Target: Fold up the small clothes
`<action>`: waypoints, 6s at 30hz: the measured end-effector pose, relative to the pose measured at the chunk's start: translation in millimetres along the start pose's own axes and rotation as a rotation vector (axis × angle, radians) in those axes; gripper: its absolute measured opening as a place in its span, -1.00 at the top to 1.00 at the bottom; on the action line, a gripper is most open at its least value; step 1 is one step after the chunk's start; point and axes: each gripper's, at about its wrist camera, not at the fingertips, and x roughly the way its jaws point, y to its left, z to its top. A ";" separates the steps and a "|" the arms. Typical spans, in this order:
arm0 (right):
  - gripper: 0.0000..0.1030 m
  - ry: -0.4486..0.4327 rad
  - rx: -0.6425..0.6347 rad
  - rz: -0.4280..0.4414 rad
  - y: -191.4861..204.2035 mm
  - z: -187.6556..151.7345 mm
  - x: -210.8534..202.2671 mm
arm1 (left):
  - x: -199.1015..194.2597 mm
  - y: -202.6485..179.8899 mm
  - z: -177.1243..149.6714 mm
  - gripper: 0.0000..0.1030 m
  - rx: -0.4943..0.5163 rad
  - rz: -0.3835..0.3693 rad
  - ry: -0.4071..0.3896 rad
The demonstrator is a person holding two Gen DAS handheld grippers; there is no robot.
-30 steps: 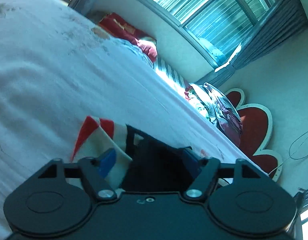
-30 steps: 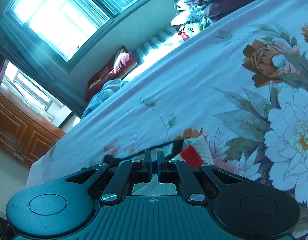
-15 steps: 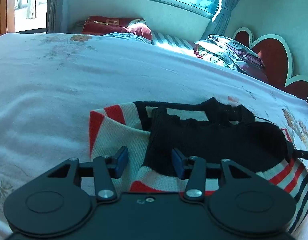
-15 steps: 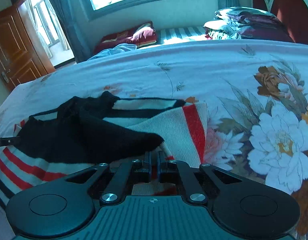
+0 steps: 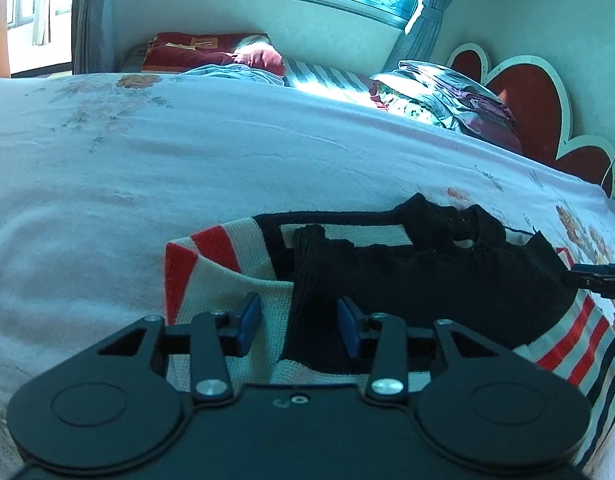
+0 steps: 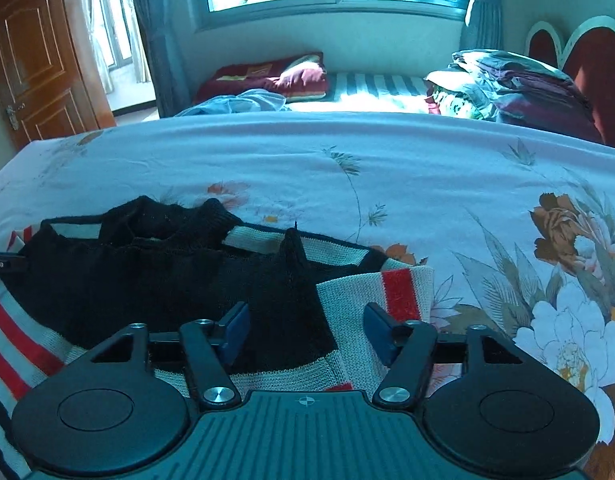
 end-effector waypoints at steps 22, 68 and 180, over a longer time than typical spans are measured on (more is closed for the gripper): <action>0.69 -0.102 0.159 -0.165 -16.9 -3.0 -0.1 | 20.9 0.0 18.4 0.45 0.025 0.104 -0.067; 0.44 0.012 -0.136 0.061 99.0 -39.1 -10.9 | 2.7 -138.9 -51.6 -0.38 0.264 0.054 -0.072; 0.96 -0.027 0.112 0.147 128.6 -29.0 -34.2 | -67.4 28.7 -140.6 0.63 -0.928 -0.069 -0.334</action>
